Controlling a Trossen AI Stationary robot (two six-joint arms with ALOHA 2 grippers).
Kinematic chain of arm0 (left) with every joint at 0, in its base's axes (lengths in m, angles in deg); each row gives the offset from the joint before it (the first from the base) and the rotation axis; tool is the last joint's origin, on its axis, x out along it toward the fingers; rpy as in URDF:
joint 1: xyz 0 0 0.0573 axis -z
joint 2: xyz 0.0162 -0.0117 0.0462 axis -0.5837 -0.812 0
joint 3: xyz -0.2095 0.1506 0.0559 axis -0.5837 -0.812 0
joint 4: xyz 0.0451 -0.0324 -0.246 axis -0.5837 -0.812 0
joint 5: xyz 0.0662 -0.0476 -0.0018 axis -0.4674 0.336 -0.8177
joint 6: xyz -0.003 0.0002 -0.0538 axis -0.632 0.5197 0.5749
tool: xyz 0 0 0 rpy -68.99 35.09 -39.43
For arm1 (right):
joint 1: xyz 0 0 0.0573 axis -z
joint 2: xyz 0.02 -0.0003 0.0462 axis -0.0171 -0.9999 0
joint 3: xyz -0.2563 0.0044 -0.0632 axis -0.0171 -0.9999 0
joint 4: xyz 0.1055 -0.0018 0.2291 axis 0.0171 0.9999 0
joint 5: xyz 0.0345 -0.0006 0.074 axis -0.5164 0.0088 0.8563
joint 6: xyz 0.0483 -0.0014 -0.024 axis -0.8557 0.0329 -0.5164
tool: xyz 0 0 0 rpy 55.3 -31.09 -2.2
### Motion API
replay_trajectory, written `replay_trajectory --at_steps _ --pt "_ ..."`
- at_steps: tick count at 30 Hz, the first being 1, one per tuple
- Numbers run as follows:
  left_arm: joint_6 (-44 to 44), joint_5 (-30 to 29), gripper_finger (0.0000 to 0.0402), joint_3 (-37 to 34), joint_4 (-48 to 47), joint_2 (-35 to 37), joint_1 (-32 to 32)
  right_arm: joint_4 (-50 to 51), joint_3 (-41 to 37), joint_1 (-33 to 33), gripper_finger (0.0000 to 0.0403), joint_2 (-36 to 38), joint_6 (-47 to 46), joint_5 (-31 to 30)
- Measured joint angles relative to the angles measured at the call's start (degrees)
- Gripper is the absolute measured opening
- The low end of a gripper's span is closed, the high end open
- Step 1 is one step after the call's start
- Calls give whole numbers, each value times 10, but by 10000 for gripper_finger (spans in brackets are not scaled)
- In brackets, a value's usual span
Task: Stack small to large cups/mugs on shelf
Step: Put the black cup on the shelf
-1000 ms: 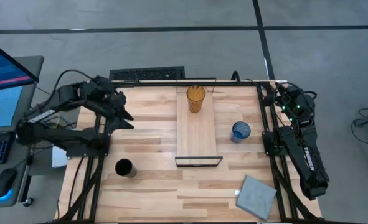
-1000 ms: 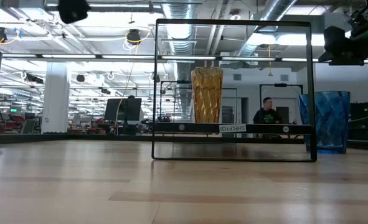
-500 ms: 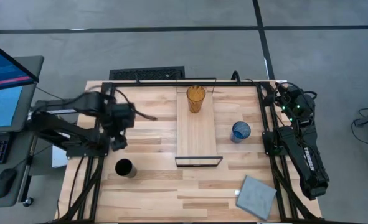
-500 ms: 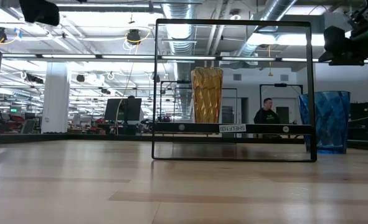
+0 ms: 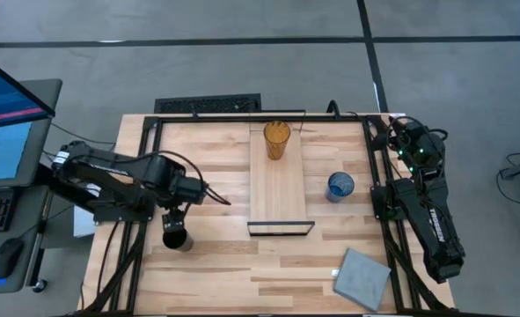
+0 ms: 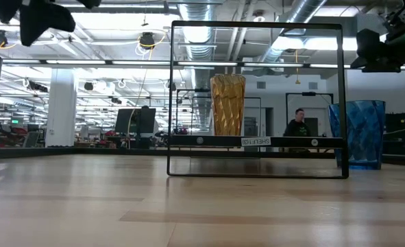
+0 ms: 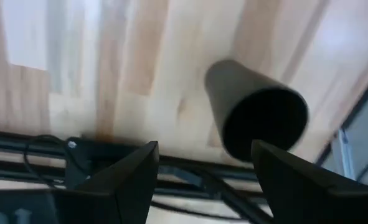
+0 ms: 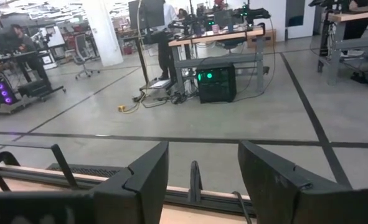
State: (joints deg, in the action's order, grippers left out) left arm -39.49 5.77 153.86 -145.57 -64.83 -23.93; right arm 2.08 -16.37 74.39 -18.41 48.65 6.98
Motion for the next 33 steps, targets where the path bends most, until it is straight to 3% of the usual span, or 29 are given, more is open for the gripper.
replay_trajectory --at_steps 14,26,33 --pt "54 45 249 -106 144 3 68 0 0 0 214 0 0 0" --pt "70 40 248 -168 151 3 89 0 0 0 214 0 0 0" --pt "74 26 208 -198 162 3 88 0 0 0 214 0 0 0"
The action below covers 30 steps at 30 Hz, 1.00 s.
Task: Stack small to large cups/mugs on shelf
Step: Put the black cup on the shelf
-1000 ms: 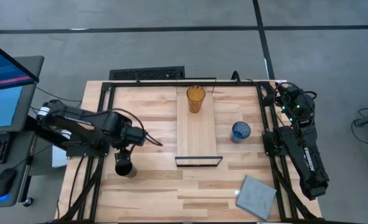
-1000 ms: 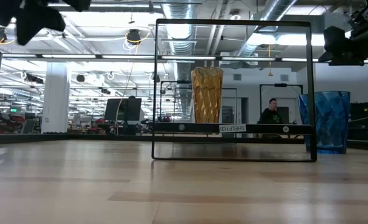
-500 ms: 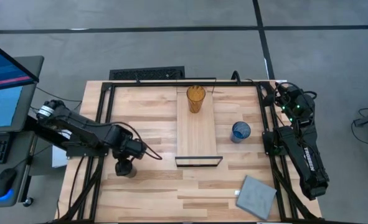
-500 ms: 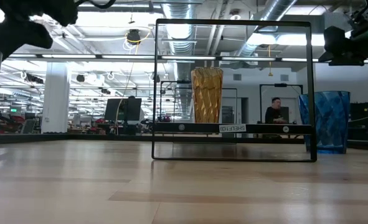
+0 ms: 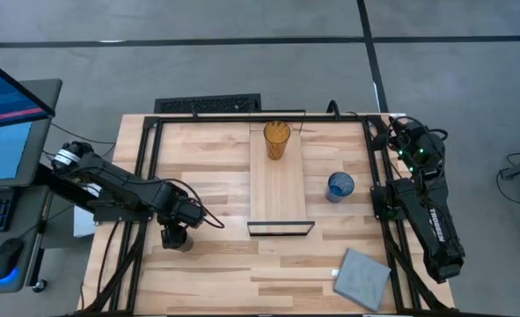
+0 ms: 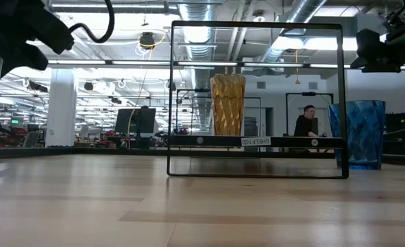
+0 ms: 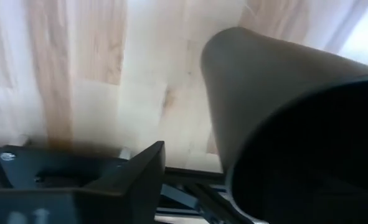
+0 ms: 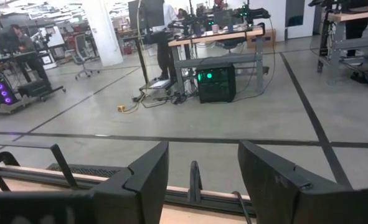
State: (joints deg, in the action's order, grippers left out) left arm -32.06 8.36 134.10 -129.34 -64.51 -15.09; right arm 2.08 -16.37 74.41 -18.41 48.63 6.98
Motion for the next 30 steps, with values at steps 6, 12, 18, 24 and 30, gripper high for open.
replay_trajectory --at_steps 6,12,18,24,30 --pt "0 -36 135 -1 1 0 -3 0 0 0 214 0 0 0" --pt "1 -46 35 -1 17 0 -22 0 0 0 214 0 0 0" --pt "-14 -45 3 0 41 0 -63 0 0 0 214 0 0 0" --pt "-48 -44 2 15 43 0 -139 0 0 0 214 0 0 0" --pt "-126 -37 1 65 42 0 -240 0 0 0 214 0 0 0"
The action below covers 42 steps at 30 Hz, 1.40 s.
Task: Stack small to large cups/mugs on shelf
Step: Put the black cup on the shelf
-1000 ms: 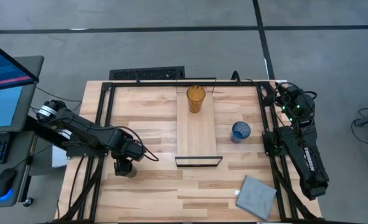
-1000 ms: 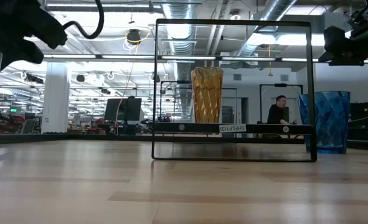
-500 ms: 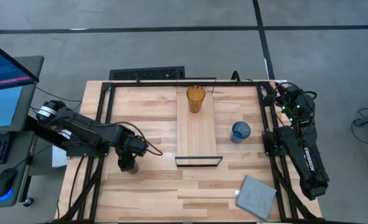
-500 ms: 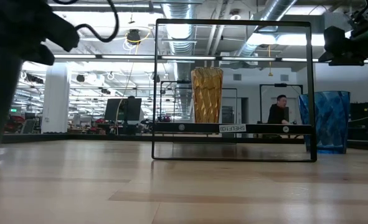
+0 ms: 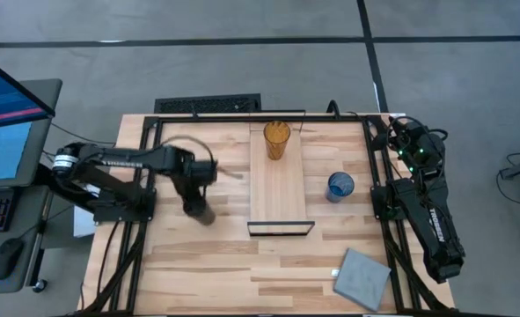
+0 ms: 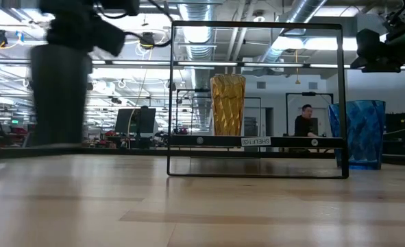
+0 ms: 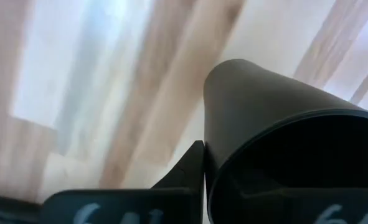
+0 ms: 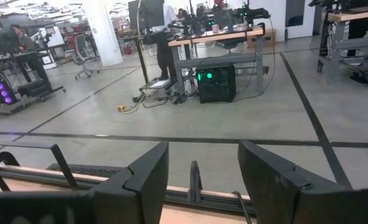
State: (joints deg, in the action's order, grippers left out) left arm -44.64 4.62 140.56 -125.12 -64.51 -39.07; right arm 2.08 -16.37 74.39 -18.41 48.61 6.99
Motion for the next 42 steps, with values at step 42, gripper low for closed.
replay_trajectory --at_steps 42 --pt "-331 -49 0 729 -127 -495 -111 4 0 0 214 0 -10 0"
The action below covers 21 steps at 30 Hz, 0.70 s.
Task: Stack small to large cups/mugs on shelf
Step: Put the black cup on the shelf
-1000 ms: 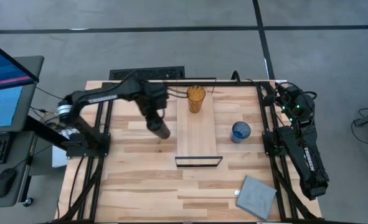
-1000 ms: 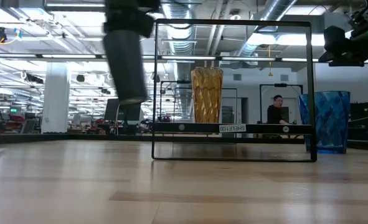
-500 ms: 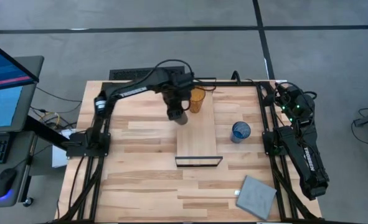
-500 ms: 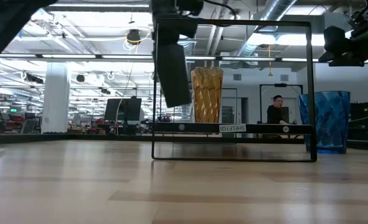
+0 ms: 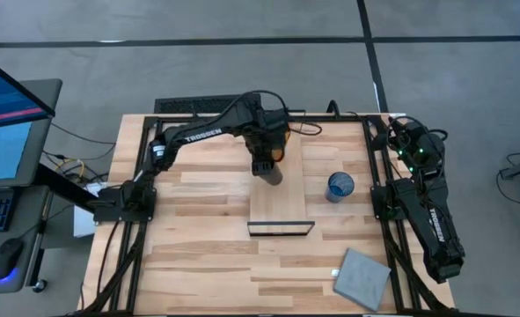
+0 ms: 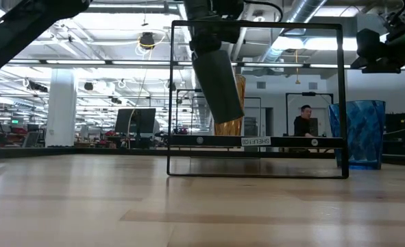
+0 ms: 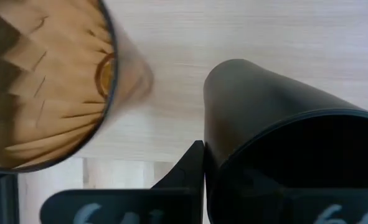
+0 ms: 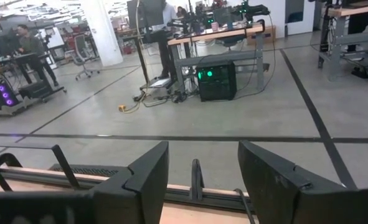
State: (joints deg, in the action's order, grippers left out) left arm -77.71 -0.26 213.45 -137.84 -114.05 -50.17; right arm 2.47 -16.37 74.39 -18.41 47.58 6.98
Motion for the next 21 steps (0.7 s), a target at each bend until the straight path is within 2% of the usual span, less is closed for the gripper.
replay_trajectory --at_steps 8,21 --pt "10 -3 0 0 59 -6 14 0 0 0 214 0 0 0" --pt "12 -4 0 -6 28 -18 15 0 0 0 214 0 0 0"
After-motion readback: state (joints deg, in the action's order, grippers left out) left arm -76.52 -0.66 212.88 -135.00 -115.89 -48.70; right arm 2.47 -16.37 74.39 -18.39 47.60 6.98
